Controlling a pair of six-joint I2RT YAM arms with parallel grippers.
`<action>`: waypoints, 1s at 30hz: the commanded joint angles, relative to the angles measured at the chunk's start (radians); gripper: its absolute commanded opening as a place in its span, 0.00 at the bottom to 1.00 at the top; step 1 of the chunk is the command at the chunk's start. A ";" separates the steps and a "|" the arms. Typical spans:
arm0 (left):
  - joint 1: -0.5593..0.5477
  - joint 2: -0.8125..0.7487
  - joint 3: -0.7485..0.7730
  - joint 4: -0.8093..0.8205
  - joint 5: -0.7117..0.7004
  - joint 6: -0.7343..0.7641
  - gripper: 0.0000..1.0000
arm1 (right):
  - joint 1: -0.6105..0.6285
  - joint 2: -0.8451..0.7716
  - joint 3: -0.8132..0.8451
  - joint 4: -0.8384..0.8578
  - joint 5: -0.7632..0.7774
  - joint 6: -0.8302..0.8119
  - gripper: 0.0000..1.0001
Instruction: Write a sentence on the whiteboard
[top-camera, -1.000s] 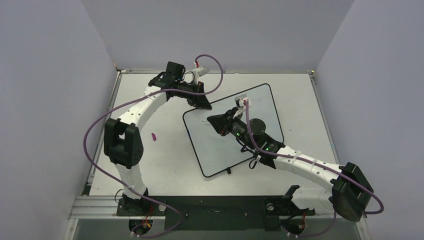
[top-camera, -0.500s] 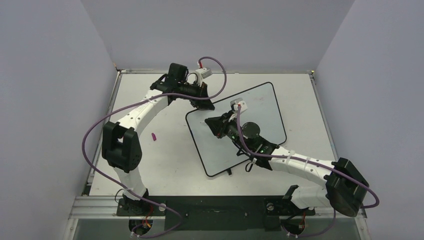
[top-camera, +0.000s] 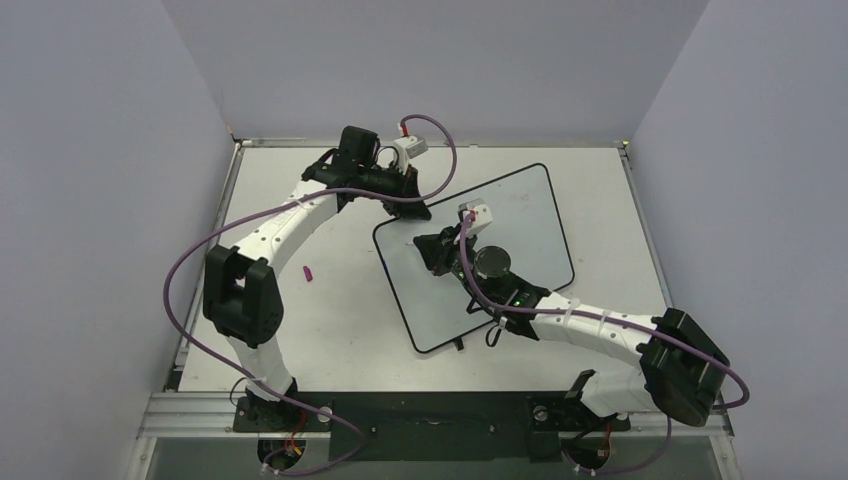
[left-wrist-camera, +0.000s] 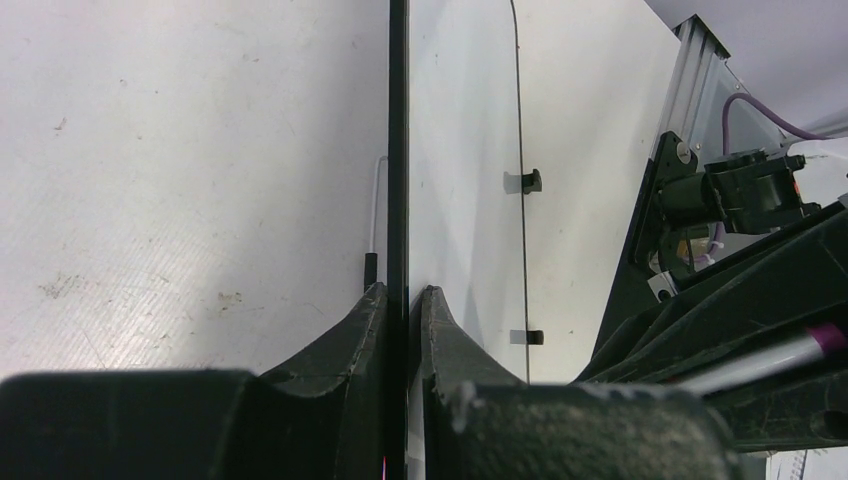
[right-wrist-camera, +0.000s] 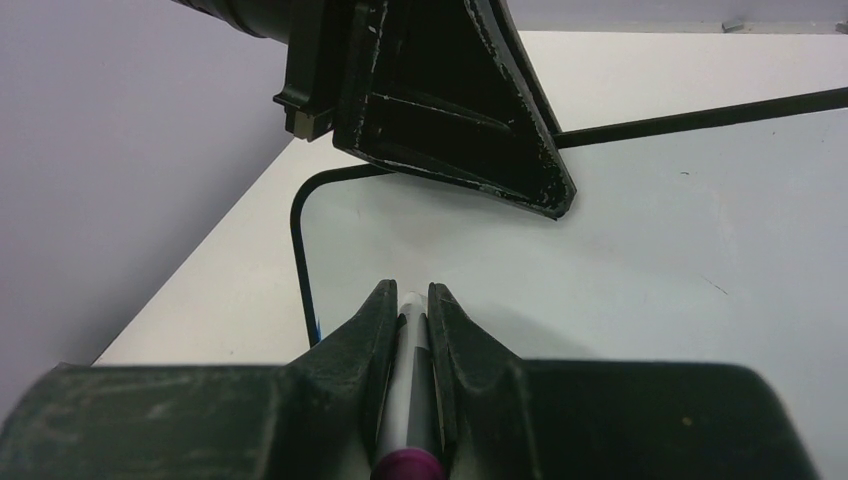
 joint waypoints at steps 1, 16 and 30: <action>-0.022 -0.046 -0.011 0.001 -0.085 0.123 0.00 | 0.012 -0.003 -0.014 0.042 0.040 -0.011 0.00; -0.026 -0.058 -0.013 0.001 -0.099 0.124 0.00 | 0.053 -0.060 -0.143 0.033 0.092 0.026 0.00; -0.035 -0.065 -0.024 -0.001 -0.117 0.127 0.00 | 0.061 -0.020 -0.044 0.004 0.134 -0.003 0.00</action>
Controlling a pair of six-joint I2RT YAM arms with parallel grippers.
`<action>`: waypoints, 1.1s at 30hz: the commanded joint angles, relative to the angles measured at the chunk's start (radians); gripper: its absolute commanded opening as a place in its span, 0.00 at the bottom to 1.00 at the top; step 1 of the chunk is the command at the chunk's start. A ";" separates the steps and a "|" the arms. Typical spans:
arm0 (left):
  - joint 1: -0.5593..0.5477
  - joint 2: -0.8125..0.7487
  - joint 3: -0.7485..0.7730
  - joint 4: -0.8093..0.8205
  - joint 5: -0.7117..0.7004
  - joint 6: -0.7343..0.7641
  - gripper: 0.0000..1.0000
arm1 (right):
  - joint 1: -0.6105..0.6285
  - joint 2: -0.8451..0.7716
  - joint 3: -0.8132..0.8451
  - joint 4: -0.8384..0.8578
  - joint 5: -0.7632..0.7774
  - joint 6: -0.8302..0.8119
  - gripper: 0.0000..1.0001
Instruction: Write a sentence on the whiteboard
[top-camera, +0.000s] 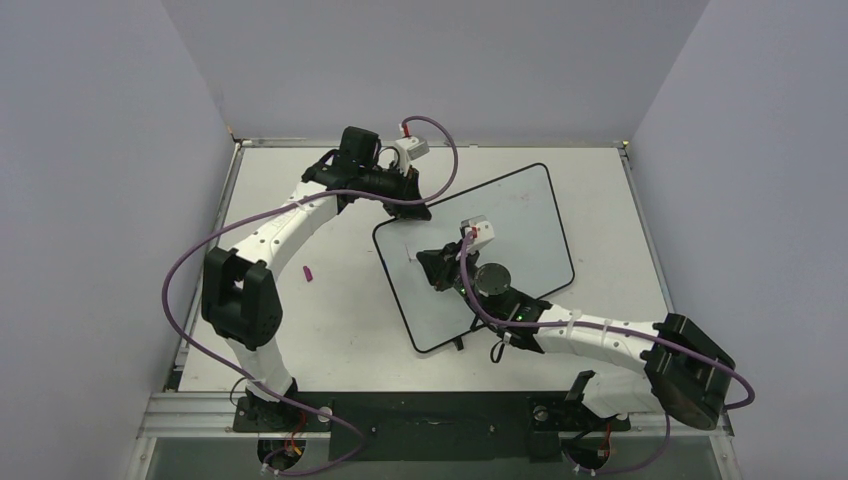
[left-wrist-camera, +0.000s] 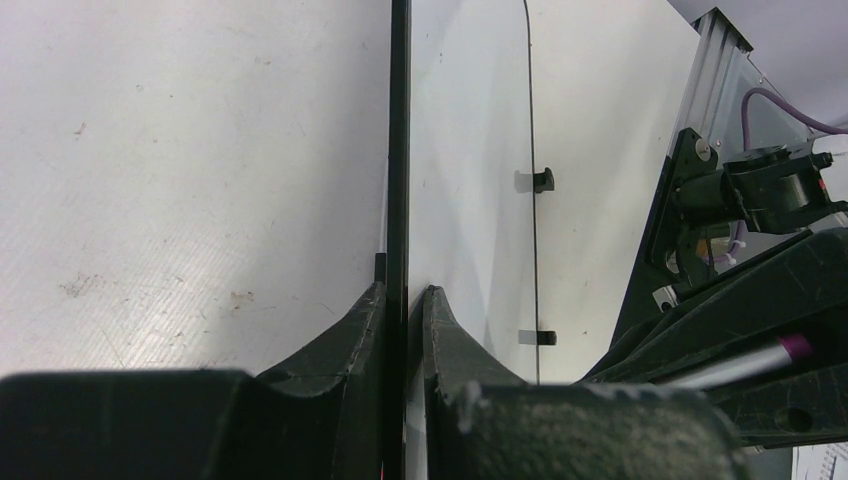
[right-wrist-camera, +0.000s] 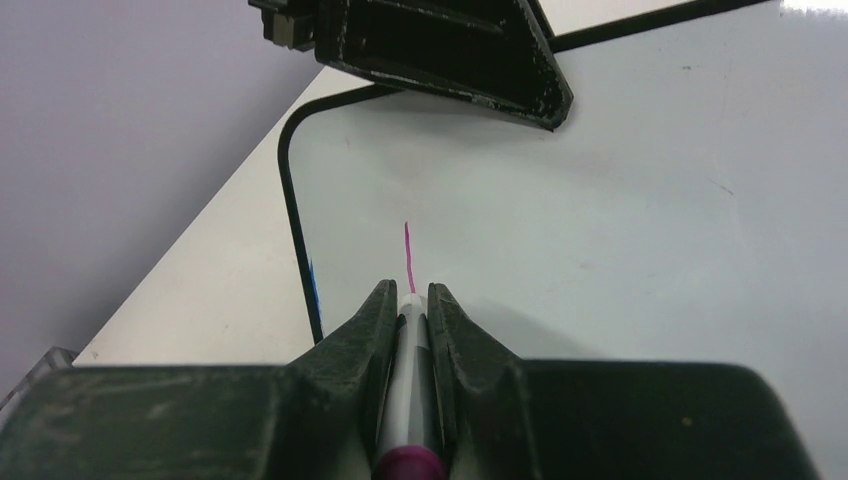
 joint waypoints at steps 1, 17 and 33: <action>-0.023 -0.049 -0.016 -0.001 -0.085 0.103 0.00 | 0.003 0.028 0.075 -0.035 0.059 -0.032 0.00; -0.030 -0.064 -0.022 -0.003 -0.100 0.107 0.00 | -0.028 0.031 0.131 -0.113 0.140 -0.045 0.00; -0.030 -0.044 -0.040 0.005 -0.157 0.127 0.00 | -0.029 -0.036 0.003 -0.139 0.113 0.009 0.00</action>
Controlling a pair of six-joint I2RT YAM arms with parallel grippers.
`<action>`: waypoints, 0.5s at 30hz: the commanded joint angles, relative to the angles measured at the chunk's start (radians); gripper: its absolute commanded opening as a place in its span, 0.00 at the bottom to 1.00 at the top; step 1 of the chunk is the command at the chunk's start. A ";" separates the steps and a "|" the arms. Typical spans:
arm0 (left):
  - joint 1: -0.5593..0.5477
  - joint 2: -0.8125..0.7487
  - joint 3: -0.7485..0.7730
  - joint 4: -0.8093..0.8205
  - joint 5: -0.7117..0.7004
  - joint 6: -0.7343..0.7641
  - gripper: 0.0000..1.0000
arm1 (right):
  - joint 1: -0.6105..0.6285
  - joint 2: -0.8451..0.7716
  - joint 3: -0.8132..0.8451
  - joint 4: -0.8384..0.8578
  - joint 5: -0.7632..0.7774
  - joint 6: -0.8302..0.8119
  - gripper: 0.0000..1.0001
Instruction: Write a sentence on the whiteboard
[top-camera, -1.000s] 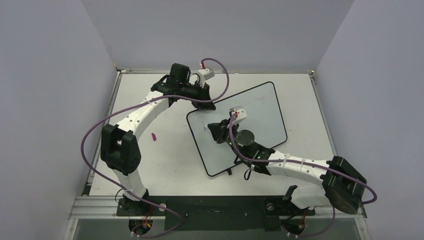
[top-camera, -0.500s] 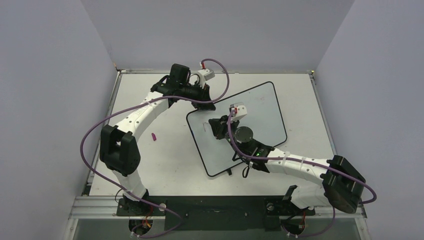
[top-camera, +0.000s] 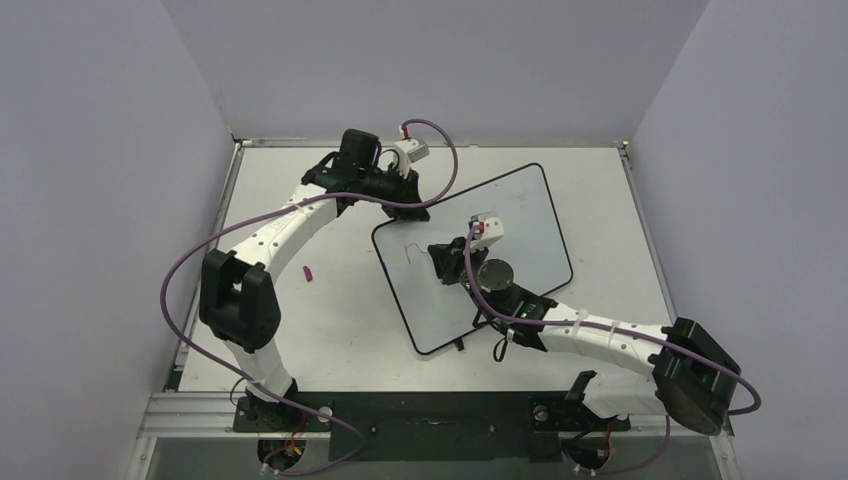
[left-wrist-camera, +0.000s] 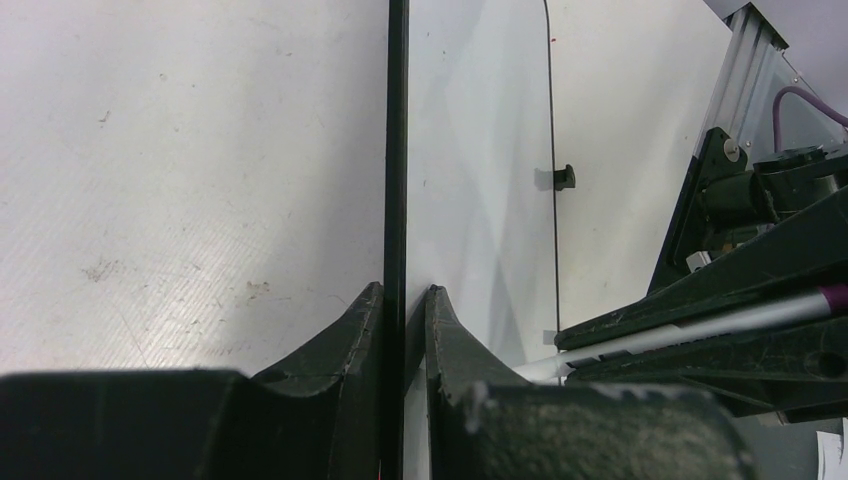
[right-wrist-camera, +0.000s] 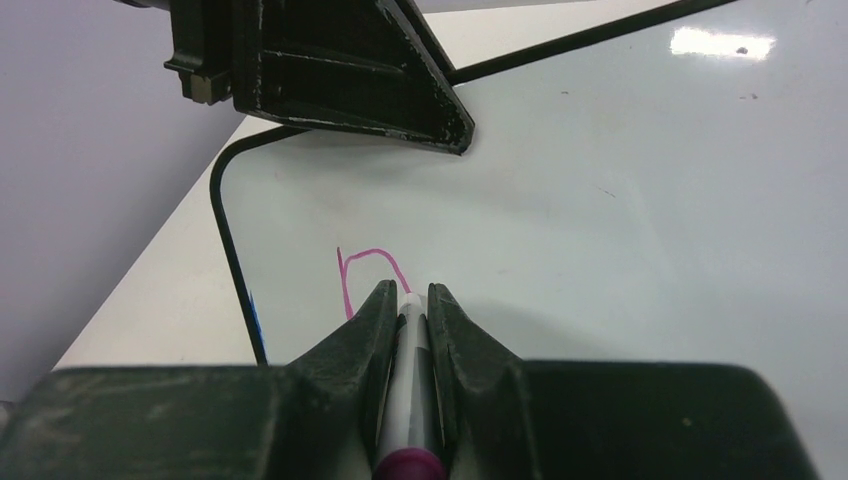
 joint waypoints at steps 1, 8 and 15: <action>-0.021 -0.024 -0.021 0.009 -0.111 0.118 0.00 | -0.008 -0.019 -0.044 -0.053 0.013 0.015 0.00; -0.018 -0.016 -0.062 0.050 -0.109 0.132 0.00 | -0.006 -0.049 -0.047 -0.090 0.009 0.014 0.00; -0.006 0.006 -0.074 0.057 -0.104 0.165 0.00 | -0.003 -0.133 -0.049 -0.086 0.022 0.008 0.00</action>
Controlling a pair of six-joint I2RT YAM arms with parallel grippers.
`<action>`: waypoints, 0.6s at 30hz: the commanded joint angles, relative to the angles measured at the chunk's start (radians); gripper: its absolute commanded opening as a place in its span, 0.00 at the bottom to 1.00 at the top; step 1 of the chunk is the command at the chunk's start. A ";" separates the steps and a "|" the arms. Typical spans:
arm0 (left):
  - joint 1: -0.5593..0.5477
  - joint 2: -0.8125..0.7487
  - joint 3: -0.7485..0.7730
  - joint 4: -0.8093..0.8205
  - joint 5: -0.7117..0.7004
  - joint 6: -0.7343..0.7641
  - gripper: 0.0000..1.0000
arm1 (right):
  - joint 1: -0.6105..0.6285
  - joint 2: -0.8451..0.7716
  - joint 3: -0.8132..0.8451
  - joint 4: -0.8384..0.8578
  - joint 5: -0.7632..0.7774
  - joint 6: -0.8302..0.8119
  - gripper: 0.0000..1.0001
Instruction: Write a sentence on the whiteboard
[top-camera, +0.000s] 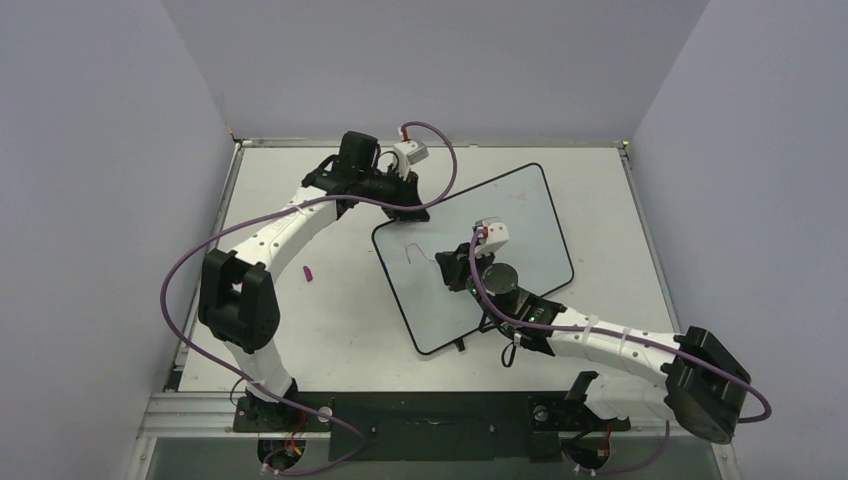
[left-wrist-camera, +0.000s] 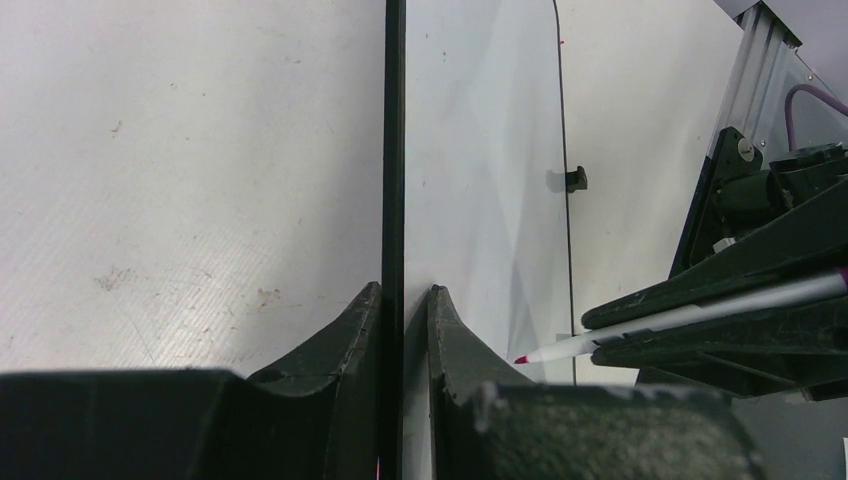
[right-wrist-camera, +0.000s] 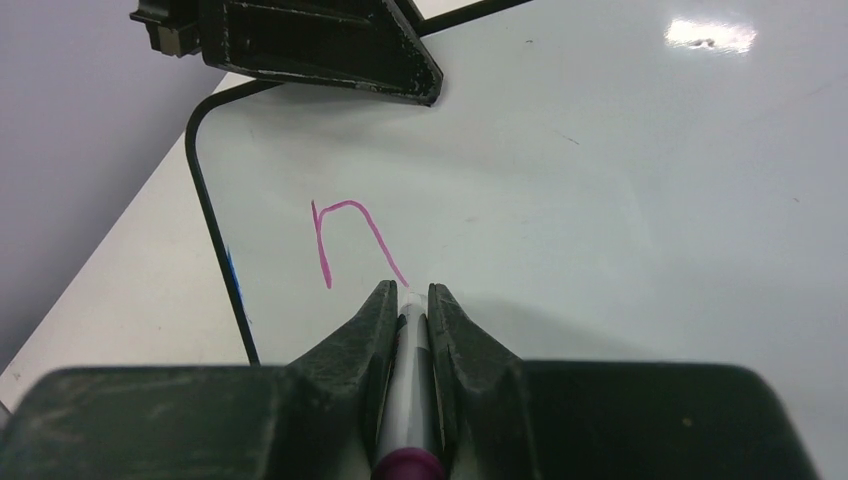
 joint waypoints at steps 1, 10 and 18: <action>-0.009 0.009 -0.036 0.004 -0.101 0.161 0.00 | -0.003 -0.086 -0.009 0.003 0.024 -0.007 0.00; 0.010 0.012 -0.079 0.042 -0.101 0.188 0.00 | -0.005 -0.069 0.096 -0.010 0.032 -0.060 0.00; 0.013 0.009 -0.102 0.062 -0.115 0.195 0.00 | -0.008 0.056 0.148 0.025 0.015 -0.062 0.00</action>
